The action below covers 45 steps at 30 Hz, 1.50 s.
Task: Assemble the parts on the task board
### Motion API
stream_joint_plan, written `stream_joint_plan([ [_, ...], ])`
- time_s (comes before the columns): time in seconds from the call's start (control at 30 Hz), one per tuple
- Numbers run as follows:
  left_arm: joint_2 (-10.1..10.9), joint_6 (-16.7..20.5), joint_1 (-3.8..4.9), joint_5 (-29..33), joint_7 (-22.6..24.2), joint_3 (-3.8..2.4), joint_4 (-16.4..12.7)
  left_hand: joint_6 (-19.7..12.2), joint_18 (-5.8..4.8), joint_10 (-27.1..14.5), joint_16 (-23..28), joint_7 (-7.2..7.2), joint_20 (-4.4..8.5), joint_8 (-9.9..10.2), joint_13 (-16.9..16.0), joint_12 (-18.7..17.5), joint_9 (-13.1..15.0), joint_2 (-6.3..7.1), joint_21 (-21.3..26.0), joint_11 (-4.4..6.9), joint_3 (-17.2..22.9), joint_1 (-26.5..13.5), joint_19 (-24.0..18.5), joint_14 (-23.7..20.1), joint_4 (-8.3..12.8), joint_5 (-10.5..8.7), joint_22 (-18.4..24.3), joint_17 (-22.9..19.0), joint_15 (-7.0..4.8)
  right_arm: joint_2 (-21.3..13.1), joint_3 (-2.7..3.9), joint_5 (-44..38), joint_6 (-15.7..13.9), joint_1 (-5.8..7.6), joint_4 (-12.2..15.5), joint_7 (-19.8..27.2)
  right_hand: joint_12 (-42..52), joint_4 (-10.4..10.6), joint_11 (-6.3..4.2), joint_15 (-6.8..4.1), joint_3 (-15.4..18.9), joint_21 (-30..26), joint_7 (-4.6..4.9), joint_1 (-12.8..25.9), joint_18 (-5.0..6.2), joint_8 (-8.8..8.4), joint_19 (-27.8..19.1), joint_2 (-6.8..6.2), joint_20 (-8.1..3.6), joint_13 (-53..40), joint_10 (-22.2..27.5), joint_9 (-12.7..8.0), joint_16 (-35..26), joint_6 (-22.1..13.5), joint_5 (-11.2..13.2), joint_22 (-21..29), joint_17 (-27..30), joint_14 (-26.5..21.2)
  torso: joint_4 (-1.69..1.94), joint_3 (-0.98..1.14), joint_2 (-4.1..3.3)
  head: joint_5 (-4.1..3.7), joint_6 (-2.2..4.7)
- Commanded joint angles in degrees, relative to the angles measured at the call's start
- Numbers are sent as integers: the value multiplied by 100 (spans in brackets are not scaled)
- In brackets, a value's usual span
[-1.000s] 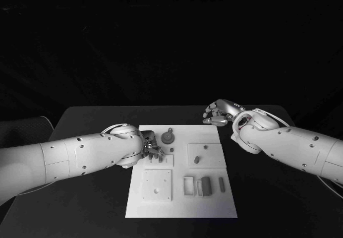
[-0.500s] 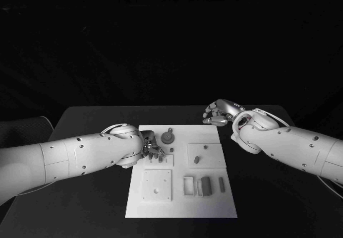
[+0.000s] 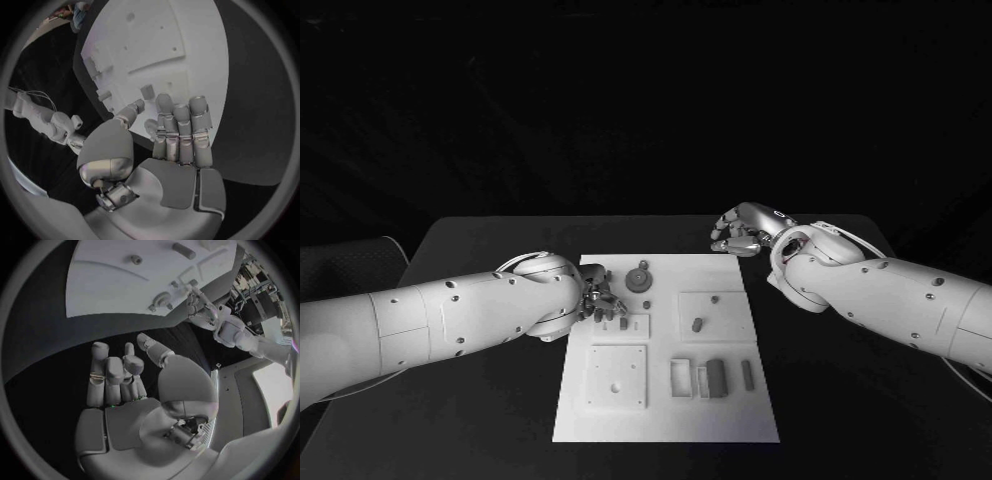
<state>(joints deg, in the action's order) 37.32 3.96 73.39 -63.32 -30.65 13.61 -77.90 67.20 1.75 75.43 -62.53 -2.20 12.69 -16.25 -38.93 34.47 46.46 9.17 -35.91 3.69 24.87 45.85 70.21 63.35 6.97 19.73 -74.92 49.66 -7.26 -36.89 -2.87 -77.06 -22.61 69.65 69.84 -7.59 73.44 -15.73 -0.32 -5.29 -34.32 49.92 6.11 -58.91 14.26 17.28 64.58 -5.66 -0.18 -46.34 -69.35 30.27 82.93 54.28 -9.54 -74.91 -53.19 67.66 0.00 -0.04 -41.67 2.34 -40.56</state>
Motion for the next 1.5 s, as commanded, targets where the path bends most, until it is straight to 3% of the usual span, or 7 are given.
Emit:
stream_joint_plan([
  [0.03, 73, 128, 9, 42, 104, -11, -110, -27, 258, -38, -19, 4, 6, 26, 7, 29, 9, -44, 0, -5, -20, -1, -21, -20, 18, 3, -114, -6, -8, -6, 3, 10, 10, -2, -19, 18, -18, 20, 36, -49, 1, -33, 41, 46, 74, -17, 13, -13, -25, -7, -18, 9, -32, 5, 15, -82, 6, 5, 5, 0, 3, -4, 20],
  [0.3, 234, 57, 246, 131, 82, -31, -160, -24, 257, -38, -18, 4, 5, 35, 16, 31, 9, -60, 11, -5, -59, -96, -18, -15, -40, 15, -105, -23, -8, 2, 3, 39, 16, -2, -65, 20, -19, 21, 37, -49, 0, -34, 42, 46, 74, -19, 13, -15, -26, -7, -19, 10, -32, 3, 15, -82, 6, 6, 4, 5, 2, -6, 92],
  [0.6, 33, -3, 626, 234, 140, -48, 500, -299, 262, -35, -55, -85, 17, 210, 8, 78, -57, -231, 4, -58, -65, -5, 25, 20, 66, 96, -109, -41, -26, 14, 3, 88, 29, -2, -136, 18, -19, 31, 40, -47, 4, -35, 45, 60, 74, -27, 15, -25, -25, -8, -20, 10, -32, -5, 16, -82, 6, 7, 2, 5, 0, 8, 184],
  [0.77, -240, -270, 643, 312, 220, -105, 1140, -453, 263, -52, -70, -131, 23, 319, -8, 115, -114, -200, 13, -94, -99, -59, 33, 18, 46, -124, -104, -52, -30, 36, 3, 111, 31, -2, -148, 26, -20, 33, 41, -47, 4, -35, 46, 62, 74, -29, 15, -27, -25, -8, -20, 11, -32, -8, 16, -82, 7, 7, 3, 5, -2, -9, 205],
  [0.93, -501, -421, 642, 272, 285, -126, 1553, -643, 277, -98, -86, -186, 45, 468, -37, 187, -201, -92, 30, -144, -96, -153, 58, 40, -75, -902, -100, -123, -45, 38, 3, 111, 35, -2, -146, 19, -20, 34, 41, -46, 2, -36, 47, 60, 74, -31, 16, -26, -25, -8, -20, 11, -33, -10, 15, -82, 7, 7, 3, 6, -2, -9, 205],
  [1.03, -709, -479, 637, 180, 354, -122, 1856, -724, 280, -123, -98, -212, 42, 529, -41, 209, -241, 22, 45, -162, -73, -198, 48, 28, -171, -1154, -100, -151, -39, 48, 3, 111, 34, -2, -136, 18, -20, 35, 41, -46, 1, -36, 47, 59, 74, -32, 16, -25, -26, -9, -20, 11, -33, -12, 14, -82, 7, 7, 3, 6, -2, -9, 205],
  [1.5, -1077, -634, 555, 25, 443, -118, 2422, -887, 293, -149, -143, -262, 29, 641, -55, 254, -324, 104, 43, -205, -69, -257, 45, 9, -291, -1264, -113, -177, -16, 77, 4, 110, 39, -2, -132, 19, -20, 37, 44, -45, -1, -37, 49, 59, 74, -38, 16, -28, -26, -9, -21, 12, -33, -19, 12, -82, 7, 7, -45, -2, -76, 16, 268],
])
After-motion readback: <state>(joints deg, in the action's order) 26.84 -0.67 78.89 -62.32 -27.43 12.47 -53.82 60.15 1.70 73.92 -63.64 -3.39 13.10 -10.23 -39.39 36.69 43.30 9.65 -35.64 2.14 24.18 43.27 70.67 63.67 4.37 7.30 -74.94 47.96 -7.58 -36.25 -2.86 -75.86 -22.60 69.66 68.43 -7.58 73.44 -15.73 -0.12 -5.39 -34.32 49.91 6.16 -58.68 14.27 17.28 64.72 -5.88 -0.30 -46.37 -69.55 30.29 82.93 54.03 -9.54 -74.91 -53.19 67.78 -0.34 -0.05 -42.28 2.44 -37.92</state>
